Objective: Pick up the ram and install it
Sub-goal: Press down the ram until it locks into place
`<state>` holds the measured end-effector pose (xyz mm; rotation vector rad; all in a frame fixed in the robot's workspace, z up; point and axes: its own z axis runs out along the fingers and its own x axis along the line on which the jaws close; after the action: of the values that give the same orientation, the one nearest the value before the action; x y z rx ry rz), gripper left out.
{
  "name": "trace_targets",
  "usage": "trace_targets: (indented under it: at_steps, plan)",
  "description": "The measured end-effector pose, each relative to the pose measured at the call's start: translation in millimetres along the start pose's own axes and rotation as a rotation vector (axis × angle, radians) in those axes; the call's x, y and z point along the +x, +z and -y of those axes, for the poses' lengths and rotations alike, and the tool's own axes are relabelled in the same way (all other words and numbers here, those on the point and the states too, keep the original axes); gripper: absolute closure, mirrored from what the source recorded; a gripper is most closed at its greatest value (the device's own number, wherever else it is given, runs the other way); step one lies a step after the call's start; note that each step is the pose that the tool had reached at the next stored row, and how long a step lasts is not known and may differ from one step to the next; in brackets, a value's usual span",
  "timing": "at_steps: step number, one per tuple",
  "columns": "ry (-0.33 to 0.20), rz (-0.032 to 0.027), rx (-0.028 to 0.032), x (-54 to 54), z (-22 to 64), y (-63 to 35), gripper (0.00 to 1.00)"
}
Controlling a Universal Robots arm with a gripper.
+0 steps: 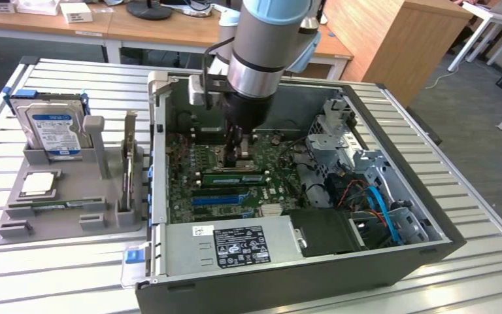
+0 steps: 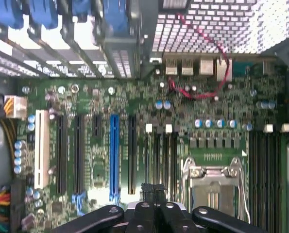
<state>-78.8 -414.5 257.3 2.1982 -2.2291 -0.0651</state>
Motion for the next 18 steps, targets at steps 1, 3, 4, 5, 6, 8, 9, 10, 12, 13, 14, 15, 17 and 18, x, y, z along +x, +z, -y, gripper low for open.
trace_targets:
  at_steps: [1, 3, 4, 5, 6, 8, 9, 10, 12, 13, 14, 15, 17, 18]
  plan:
    - [0.000, 0.0000, 0.0000, 0.0, -1.9, 0.1, 0.89]
    - [0.001, 0.0000, 0.0000, 0.1, -5.1, 0.2, 0.89]
    - [0.001, 0.0001, 0.0000, 0.1, -6.5, 0.3, 0.89]
    - [0.001, 0.0000, 0.0000, 0.1, -8.0, 0.3, 0.89]
    - [0.001, 0.0000, -0.0001, 0.1, -8.9, 0.3, 0.89]
    - [0.001, 0.0000, 0.0000, 0.1, -9.0, 0.3, 0.89]
    - [0.001, 0.0000, 0.0000, 0.1, -9.0, 0.4, 0.89]
    - [0.001, 0.0000, 0.0000, 0.1, -9.0, 0.4, 0.89]
    - [0.001, 0.0001, 0.0000, 0.2, -9.0, 1.6, 0.89]
    - [0.001, 0.0000, 0.0000, 0.2, -9.0, 2.4, 0.89]
    - [0.001, 0.0000, 0.0000, 0.2, -8.9, 3.4, 0.89]
    - [0.001, -0.0001, 0.0000, 0.2, -8.9, 4.5, 0.89]
    - [0.001, 0.0000, 0.0000, 0.3, -8.8, 7.1, 0.89]
    - [0.001, 0.0000, 0.0000, 0.3, -8.7, 8.3, 0.89]
